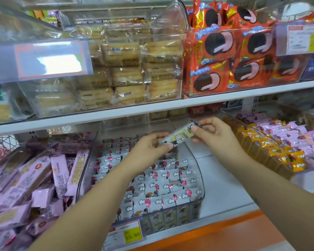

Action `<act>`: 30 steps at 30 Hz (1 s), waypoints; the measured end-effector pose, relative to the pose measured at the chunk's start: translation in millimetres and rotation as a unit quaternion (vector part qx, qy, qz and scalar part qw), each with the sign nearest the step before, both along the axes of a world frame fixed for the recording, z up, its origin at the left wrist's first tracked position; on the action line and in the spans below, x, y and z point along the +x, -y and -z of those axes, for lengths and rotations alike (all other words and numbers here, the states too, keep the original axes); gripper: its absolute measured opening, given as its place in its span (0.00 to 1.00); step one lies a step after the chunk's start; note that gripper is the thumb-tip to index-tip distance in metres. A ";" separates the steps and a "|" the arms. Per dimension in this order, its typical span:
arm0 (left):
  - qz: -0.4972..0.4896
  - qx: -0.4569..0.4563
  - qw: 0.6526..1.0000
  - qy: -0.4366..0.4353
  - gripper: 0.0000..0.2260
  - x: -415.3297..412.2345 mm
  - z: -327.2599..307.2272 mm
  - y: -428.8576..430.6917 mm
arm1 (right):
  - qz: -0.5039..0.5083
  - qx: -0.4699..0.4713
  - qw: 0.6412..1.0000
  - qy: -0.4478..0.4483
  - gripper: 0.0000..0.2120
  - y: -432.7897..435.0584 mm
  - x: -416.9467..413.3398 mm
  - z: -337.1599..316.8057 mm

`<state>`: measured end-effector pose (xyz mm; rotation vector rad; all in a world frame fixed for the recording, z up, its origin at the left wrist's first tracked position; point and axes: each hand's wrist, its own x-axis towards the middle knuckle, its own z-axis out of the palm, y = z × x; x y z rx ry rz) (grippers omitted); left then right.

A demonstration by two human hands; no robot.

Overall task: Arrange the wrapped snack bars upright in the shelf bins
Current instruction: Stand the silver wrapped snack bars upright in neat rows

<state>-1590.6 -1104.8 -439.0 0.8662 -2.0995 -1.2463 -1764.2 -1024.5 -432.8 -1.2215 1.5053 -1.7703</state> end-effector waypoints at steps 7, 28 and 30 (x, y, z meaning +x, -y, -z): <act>-0.148 0.050 0.980 -0.122 0.11 15.8 1.6 -1.9 | -0.015 0.107 0.992 -0.061 0.16 -3.4 -7.1 5.9; -0.039 -0.196 0.971 0.128 0.08 -27.1 -1.5 6.6 | -0.056 0.117 0.950 -0.283 0.18 -3.8 3.4 11.4; -0.021 -0.180 0.977 0.116 0.04 -22.0 1.1 8.9 | -0.051 0.109 0.937 -0.328 0.14 -3.1 5.8 13.4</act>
